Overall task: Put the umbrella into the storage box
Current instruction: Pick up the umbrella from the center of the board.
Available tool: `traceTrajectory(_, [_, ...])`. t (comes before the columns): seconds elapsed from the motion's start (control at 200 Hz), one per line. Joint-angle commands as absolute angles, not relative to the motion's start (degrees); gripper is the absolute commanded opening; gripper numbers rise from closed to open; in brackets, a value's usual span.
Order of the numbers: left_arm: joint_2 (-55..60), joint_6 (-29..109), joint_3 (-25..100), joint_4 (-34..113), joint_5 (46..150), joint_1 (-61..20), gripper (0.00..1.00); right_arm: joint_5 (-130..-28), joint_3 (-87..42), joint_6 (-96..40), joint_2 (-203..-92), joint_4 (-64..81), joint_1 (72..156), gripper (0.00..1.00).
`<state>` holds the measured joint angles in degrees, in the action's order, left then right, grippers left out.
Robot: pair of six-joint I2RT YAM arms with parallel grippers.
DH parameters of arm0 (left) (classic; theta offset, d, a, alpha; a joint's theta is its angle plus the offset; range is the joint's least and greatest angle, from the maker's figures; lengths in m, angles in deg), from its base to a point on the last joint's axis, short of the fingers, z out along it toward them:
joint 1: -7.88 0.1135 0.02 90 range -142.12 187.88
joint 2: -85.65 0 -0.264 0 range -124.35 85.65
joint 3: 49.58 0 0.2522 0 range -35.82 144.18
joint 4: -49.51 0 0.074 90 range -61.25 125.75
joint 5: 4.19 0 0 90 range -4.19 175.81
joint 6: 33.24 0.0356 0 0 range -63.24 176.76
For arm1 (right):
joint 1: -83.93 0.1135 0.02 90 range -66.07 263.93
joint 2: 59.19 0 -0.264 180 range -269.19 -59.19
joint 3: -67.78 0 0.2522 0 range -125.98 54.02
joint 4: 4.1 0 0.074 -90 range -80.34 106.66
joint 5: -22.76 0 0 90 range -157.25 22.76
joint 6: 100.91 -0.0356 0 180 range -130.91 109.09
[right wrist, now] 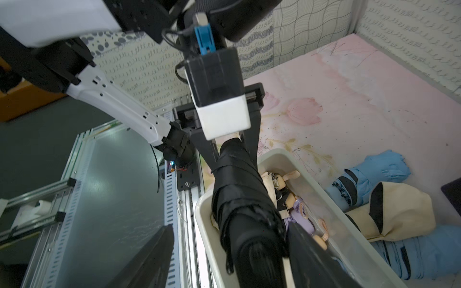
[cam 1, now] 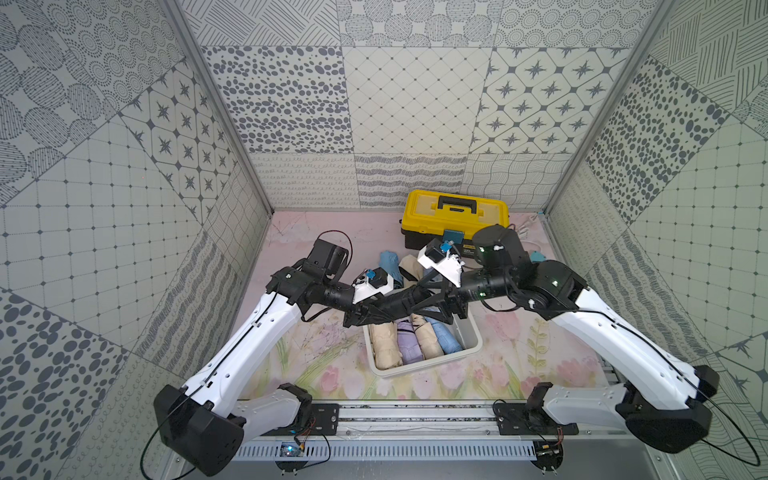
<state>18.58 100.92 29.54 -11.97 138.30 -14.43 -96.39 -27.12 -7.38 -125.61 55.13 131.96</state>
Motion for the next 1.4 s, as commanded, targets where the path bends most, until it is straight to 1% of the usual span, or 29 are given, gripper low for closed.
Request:
traceTrajectory(0.0, [21.9,78.4,23.1,14.2,146.5,-14.4,0.31,-89.9,-20.0,-14.9,-117.9,44.7,132.2,0.81])
traceTrajectory(0.115, [24.2,57.9,15.1,37.1,146.7,-14.5,0.3,-84.4,-7.9,-23.6,-109.9,32.7,132.2,0.81])
traceTrajectory(0.205, [24.9,42.2,9.3,55.7,144.1,-14.5,0.3,-82.3,1.8,-31.3,-105.7,20.1,132.3,0.8])
traceTrajectory(0.31, [24.1,27.6,4.6,72.7,141.4,-14.6,0.3,-81.9,8.2,-36.0,-106.4,9.3,133.1,0.8])
traceTrajectory(0.425, [22.5,19.0,1.8,83.9,138.6,-15.2,0.31,-82.8,10.5,-38.3,-110.8,1.0,134.0,0.81])
traceTrajectory(0.57, [21.2,16.0,0.8,88.6,137.7,-16.5,0.31,-82.3,10.9,-40.3,-116.3,-7.2,134.1,0.81])
traceTrajectory(0.74, [20.6,13.7,0.2,92.0,137.1,-17.3,0.32,-78.6,10.5,-41.2,-119.5,-11.4,134.1,0.81])
traceTrajectory(0.896, [20.3,12.1,-0.3,94.1,137.2,-17.6,0.32,-79.6,8.7,-41.6,-122.4,-15.7,134.1,0.79])
traceTrajectory(1.106, [20.0,10.5,-0.8,96.6,138.4,-17.7,0.32,-81.7,5.4,-42.9,-126.3,-18.6,134.1,0.7])
traceTrajectory(1.256, [20.2,9.9,-1.6,97.7,138.4,-17.7,0.32,-82.0,4.1,-43.7,-127.1,-20.5,134.0,0.66])
traceTrajectory(1.316, [20.3,9.6,-2.0,98.2,138.1,-17.7,0.33,-82.1,3.5,-43.6,-127.3,-20.7,134.1,0.62])
traceTrajectory(1.396, [20.3,9.2,-2.1,98.8,138.4,-17.7,0.33,-82.2,3.0,-43.3,-127.7,-20.6,134.1,0.53])
